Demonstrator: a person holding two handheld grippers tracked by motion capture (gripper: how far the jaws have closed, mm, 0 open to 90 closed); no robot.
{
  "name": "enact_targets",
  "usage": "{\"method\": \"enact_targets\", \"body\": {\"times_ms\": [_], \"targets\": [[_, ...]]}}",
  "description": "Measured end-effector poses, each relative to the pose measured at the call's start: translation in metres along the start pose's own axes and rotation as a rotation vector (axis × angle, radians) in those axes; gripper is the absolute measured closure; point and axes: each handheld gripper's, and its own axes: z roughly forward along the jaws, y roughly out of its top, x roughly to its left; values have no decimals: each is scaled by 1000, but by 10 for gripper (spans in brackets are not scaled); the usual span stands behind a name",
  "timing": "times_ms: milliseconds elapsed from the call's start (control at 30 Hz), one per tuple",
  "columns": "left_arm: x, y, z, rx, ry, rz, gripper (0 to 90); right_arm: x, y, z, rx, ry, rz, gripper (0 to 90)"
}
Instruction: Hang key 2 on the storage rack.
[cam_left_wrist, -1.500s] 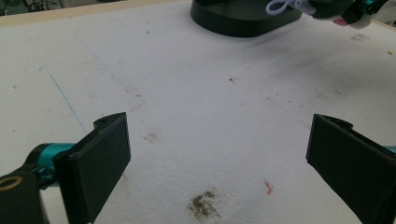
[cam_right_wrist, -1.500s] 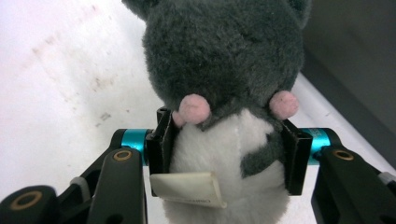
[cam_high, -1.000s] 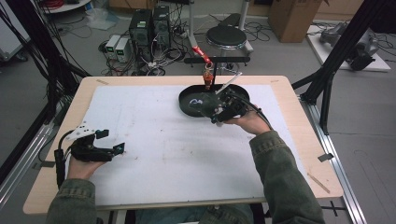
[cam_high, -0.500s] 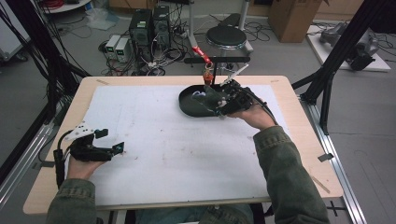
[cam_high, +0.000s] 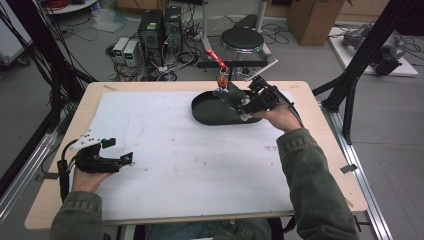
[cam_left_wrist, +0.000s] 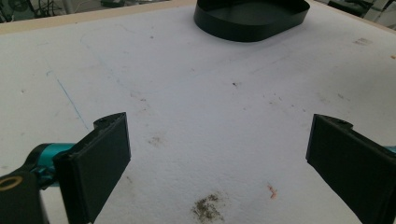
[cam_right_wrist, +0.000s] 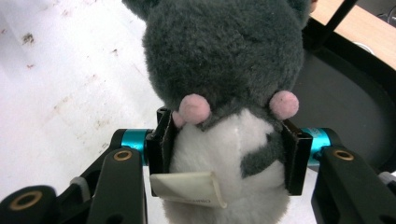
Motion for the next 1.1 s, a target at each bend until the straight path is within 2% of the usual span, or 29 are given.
{"method": "enact_targets", "body": {"times_ms": [167, 400, 467, 700, 900, 1000, 1067, 1100], "targets": [[0, 0, 0, 1, 1, -2, 69, -9, 1, -6, -17, -8, 21, 492], [0, 0, 0, 4, 0, 0, 69, -24, 0, -14, -11, -24, 66, 492], [0, 0, 0, 2, 0, -1, 69, -30, 1, -17, -21, -37, 63, 492], [0, 0, 1, 5, -3, -1, 69, -45, 2, -28, -61, -54, 124, 492], [0, 0, 0, 3, -3, -6, 69, -57, 0, -32, -72, -57, 180, 492], [0, 0, 1, 11, -5, 0, 69, -64, -1, -35, -88, -74, 202, 492], [-1, 0, 1, 10, -8, 0, 69, -67, 0, -36, -84, -86, 199, 492], [-1, 0, 1, 9, -7, -1, 69, -67, 1, -37, -79, -93, 214, 492]]}}
